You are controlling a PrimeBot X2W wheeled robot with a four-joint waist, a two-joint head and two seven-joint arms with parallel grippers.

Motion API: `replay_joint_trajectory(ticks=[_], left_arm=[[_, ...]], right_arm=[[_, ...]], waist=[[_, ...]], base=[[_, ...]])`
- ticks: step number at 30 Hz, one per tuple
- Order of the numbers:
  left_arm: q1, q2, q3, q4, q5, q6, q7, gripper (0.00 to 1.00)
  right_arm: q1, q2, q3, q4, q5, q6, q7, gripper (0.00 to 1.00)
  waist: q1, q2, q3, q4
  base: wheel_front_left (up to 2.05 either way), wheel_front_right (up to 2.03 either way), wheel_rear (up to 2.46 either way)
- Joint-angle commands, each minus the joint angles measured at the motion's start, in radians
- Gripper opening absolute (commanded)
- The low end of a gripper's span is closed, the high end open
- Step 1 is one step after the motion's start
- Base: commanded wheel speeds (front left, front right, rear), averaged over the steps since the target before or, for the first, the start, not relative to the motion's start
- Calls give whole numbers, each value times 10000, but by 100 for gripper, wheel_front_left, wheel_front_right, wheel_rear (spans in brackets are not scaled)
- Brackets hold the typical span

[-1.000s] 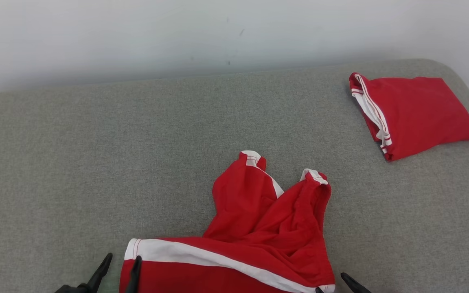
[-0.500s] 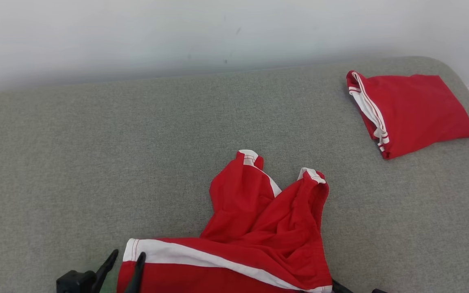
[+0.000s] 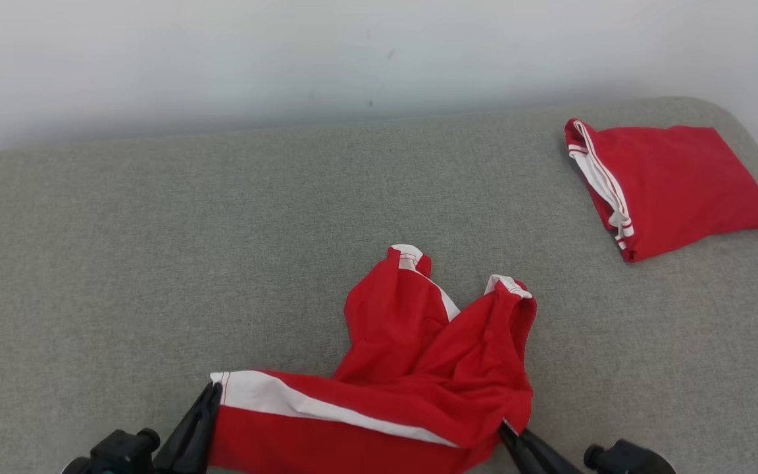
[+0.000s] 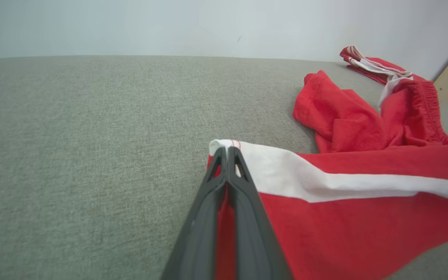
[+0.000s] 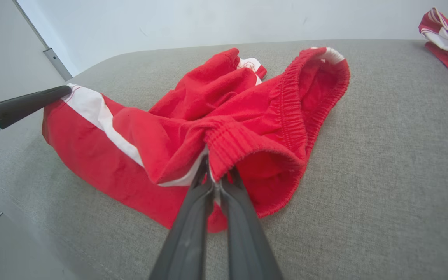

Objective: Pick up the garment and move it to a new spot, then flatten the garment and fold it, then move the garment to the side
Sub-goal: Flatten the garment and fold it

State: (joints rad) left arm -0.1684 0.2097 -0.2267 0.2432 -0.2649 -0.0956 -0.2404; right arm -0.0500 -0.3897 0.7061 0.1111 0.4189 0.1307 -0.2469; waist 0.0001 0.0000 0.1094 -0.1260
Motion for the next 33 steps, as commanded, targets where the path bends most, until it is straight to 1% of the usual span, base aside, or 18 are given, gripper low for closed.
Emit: replay_joint_trajectory(ticks=[1, 4, 7, 10, 12, 14, 17, 19, 21, 23, 25, 30, 33], left_arm=[[48, 42, 40, -119, -5, -6, -97, 0], [-21, 202, 18, -660, 71, 43, 42, 0], [-299, 394, -48, -1194, 30, -55, 304, 0], [-945, 766, -219, -1604, 146, -162, 708, 0], [-1550, 1005, -268, -1817, -29, -229, 963, 0], [-2263, 1388, -281, -1926, -204, -274, 1266, 0], [-3482, 1850, -368, -1912, -616, -316, 1716, 0], [-4417, 2176, -445, -1726, -1094, -329, 1988, 0], [-5491, 2702, -900, -1548, -1154, -334, 2219, 0], [-6585, 2812, -1233, -1304, -1690, -333, 2368, 0], [-7704, 3076, -1592, -951, -1933, -335, 2460, 0], [-10565, 3244, -2365, 182, -2685, -335, 2499, 0], [-12125, 3085, -2611, 995, -2906, -336, 2292, 0]], right_arm=[[-91, -45, -45, -82, 97, -1, -37, 0], [-224, -154, -262, -432, 305, -1, -45, 0], [-377, -108, -540, -823, 979, -1, 88, 0], [-1086, -407, -464, -1079, 1029, -1, 416, 0], [-1649, -376, -412, -1062, 1272, -1, 671, 0], [-2567, -299, -408, -987, 1514, -1, 876, 0], [-4029, 10, -386, -508, 2092, -1, 1221, 0], [-5141, 242, -342, 49, 2566, -1, 1453, 0], [-6445, 425, -270, 699, 2956, -1, 1564, 0], [-7642, 624, -361, 1414, 3390, -1, 1595, 0], [-8861, 759, -456, 2131, 3863, -1, 1671, 0], [-11901, 1021, -850, 3776, 4929, -1, 1713, 0], [-13549, 1095, -1019, 4722, 5168, -1, 1575, 0]], waist=[[-1, 0, -49, 56], [-1, 0, -118, 140], [-1, 0, -141, 209], [-1, 0, -133, 236], [-1, 0, -58, 213], [-1, 0, 105, 141], [-1, 0, 481, 27], [-1, 0, 786, -23], [-1, 0, 1127, -45], [-1, 0, 1499, 5], [-1, 0, 1873, 76], [-1, 0, 2781, 235], [-1, 0, 3142, 368]], base=[[0, 0, 0], [0, 0, 0], [0, 0, 0], [0, 0, 0], [0, 0, 0], [0, 0, 0], [0, 0, 0], [0, 0, 0], [0, 0, 0], [0, 0, 0], [0, 0, 0], [0, 0, 0], [0, 0, 0]])
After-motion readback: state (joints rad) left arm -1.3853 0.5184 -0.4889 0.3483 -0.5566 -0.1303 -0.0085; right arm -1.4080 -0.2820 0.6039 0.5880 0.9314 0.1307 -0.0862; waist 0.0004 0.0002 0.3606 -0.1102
